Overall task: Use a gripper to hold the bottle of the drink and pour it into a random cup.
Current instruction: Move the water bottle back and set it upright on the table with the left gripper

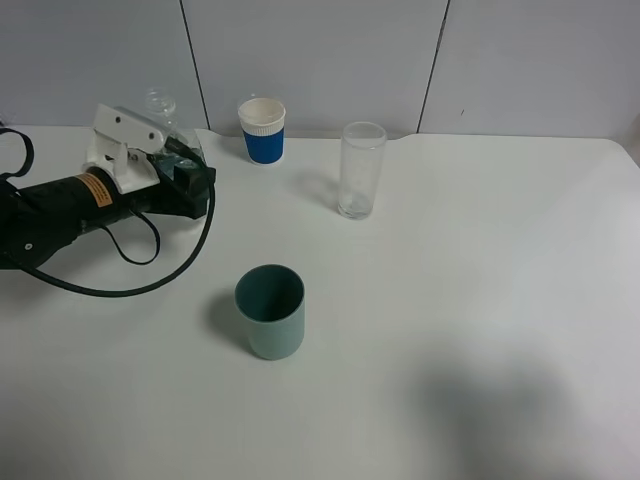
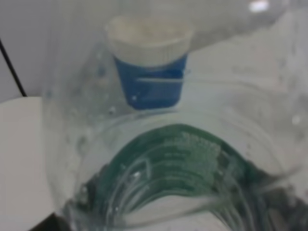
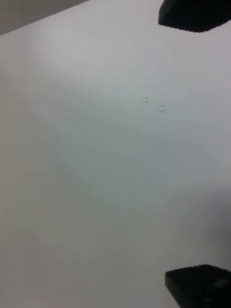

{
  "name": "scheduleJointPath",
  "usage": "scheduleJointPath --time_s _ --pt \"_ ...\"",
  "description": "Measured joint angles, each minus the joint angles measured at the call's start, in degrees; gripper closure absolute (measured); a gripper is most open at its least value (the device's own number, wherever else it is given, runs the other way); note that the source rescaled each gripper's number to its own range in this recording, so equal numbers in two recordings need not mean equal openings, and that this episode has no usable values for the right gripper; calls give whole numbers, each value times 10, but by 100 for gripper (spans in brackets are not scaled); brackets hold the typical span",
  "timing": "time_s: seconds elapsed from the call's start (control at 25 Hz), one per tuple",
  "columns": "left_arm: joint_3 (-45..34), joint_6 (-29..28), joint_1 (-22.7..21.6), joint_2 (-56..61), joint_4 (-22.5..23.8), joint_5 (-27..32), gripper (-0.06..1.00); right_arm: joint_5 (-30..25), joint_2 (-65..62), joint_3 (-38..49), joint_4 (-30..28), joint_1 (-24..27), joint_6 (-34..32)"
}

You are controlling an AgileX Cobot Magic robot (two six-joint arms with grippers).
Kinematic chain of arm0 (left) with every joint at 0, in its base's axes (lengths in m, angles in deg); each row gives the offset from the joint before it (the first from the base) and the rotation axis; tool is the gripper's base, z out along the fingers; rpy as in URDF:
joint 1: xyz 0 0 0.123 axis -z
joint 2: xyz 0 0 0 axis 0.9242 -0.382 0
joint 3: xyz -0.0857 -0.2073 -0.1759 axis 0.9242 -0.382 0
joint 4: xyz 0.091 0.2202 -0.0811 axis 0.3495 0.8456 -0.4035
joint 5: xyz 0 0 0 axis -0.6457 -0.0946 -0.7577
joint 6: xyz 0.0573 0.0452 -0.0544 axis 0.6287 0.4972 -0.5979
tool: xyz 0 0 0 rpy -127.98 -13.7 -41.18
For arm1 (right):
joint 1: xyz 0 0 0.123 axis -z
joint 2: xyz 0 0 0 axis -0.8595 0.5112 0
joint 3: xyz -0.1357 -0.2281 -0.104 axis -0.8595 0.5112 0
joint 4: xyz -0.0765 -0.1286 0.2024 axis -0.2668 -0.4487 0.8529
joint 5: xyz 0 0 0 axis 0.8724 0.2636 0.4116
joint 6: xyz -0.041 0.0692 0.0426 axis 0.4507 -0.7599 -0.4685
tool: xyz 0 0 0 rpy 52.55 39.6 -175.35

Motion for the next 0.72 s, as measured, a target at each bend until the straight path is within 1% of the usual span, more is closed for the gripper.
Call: scheduleJointPath --time_s 0.36,0.72 --pt "0 12 0 -55 1 -66 94 0 0 0 0 0 0" --pt "0 -2 0 -72 8 -75 94 0 0 0 0 0 0"
